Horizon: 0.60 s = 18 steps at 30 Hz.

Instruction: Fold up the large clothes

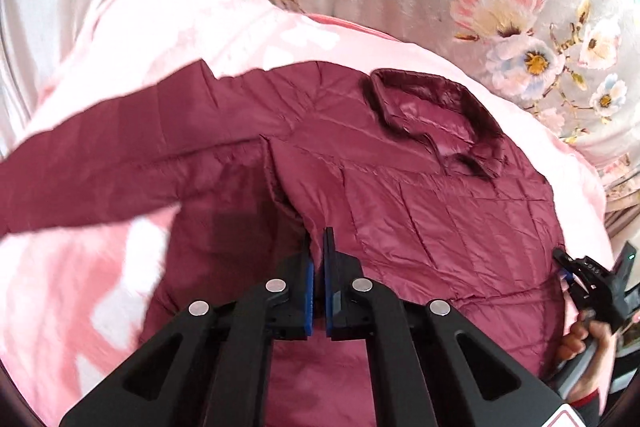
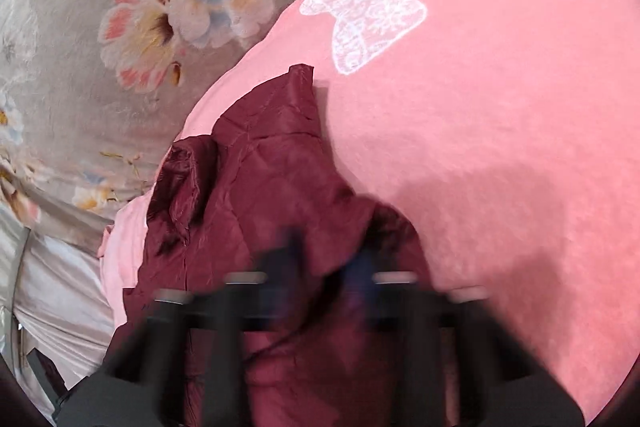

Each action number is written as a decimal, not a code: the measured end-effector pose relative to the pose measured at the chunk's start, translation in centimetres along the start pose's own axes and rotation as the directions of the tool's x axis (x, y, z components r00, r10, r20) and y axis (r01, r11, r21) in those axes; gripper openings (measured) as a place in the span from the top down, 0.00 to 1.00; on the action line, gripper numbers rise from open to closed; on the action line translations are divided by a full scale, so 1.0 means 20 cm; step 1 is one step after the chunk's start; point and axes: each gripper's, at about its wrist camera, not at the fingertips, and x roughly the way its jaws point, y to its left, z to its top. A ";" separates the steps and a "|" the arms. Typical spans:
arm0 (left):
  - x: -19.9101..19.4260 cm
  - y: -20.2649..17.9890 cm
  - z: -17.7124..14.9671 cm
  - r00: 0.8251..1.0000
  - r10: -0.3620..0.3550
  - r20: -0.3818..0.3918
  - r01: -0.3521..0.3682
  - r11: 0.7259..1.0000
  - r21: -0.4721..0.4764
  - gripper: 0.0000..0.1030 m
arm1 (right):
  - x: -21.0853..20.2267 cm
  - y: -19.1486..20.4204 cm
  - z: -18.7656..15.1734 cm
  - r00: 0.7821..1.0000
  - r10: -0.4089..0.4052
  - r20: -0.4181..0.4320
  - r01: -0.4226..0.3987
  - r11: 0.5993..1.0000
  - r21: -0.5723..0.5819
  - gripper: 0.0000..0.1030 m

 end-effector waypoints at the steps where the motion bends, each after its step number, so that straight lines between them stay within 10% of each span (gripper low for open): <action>1: 0.01 0.01 0.00 1.000 0.008 -0.002 -0.008 1.000 0.003 0.99 | -0.04 0.03 0.00 0.999 -0.002 0.039 0.003 1.000 -0.029 0.99; 8: 0.37 0.08 -0.12 0.992 0.071 -0.108 -0.069 0.997 0.022 0.97 | 0.03 0.12 -0.10 0.971 -0.227 0.075 0.239 0.935 -0.262 0.99; 18: 0.28 0.07 -0.10 0.988 0.148 -0.035 -0.143 0.981 0.130 0.81 | -0.08 0.18 -0.15 0.938 -0.328 0.111 0.345 0.870 -0.351 0.90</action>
